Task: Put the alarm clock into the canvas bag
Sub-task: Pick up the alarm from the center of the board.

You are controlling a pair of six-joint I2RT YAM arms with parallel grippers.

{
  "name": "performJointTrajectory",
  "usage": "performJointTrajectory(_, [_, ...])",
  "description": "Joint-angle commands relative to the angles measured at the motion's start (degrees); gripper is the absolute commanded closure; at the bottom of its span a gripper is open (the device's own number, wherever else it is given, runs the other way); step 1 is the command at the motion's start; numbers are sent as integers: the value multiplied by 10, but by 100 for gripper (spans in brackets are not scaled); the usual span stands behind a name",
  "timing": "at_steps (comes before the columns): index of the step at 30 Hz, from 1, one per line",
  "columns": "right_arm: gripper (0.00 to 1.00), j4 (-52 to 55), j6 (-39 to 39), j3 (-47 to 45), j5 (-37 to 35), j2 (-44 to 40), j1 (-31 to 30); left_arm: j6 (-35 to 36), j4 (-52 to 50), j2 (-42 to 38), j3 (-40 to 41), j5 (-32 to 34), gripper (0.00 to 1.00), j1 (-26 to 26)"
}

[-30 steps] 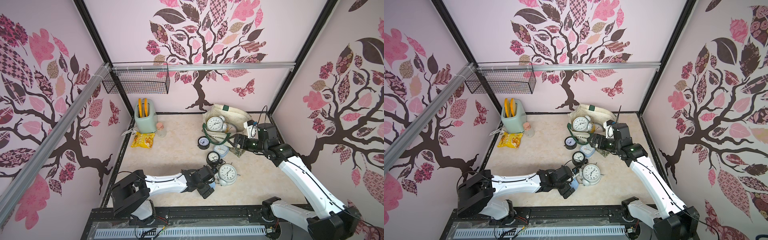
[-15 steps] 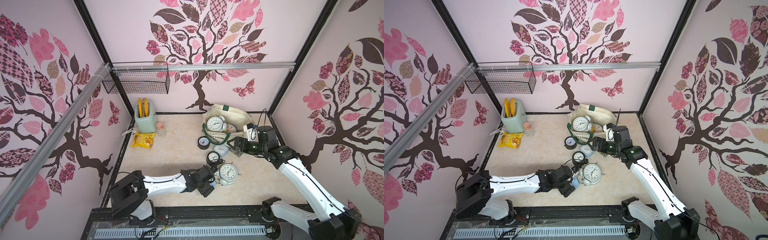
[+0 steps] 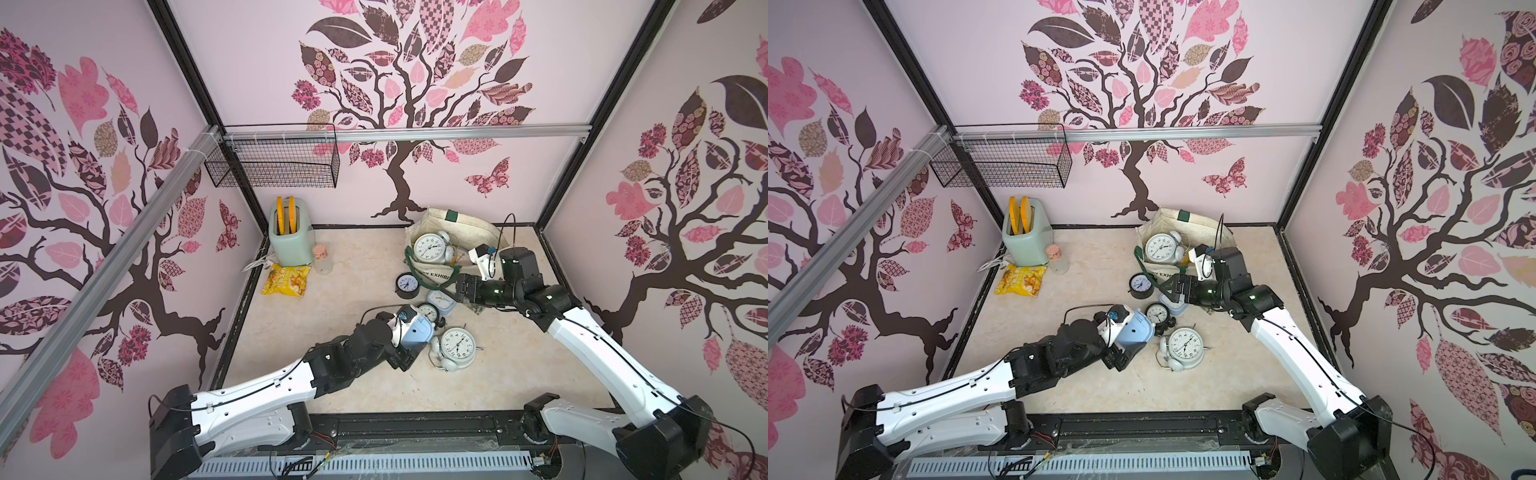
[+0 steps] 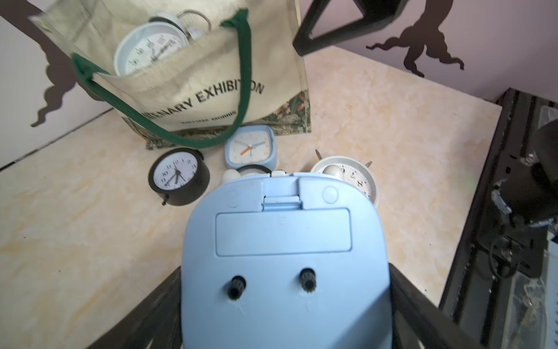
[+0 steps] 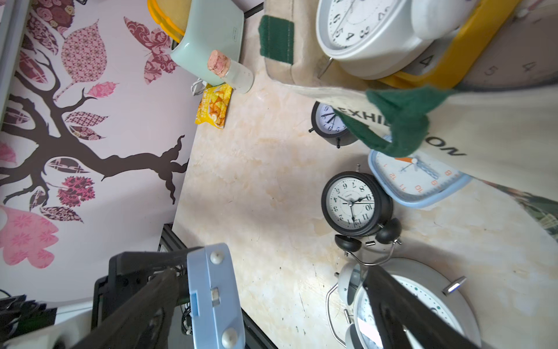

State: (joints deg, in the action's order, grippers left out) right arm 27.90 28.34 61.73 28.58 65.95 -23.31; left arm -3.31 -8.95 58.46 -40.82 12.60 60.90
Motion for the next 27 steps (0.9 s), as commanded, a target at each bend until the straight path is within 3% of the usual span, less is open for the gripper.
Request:
performJointTrajectory(1, [0,11,-17,42,35,12,-21,24,58,-6,1,-26,18,-41])
performJointTrajectory(7, [0,49,-43,65,31,37,-78,59,97,15,-11,-71,16,-65])
performJointTrajectory(14, [5,55,-46,58,3,56,-96,20,141,25,-7,-141,17,-100])
performJointTrajectory(19, [9,48,-42,51,1,68,-105,16,150,25,-1,-148,17,-102])
performJointTrajectory(27, [28,27,-24,47,20,81,-113,7,167,25,8,-161,16,-104])
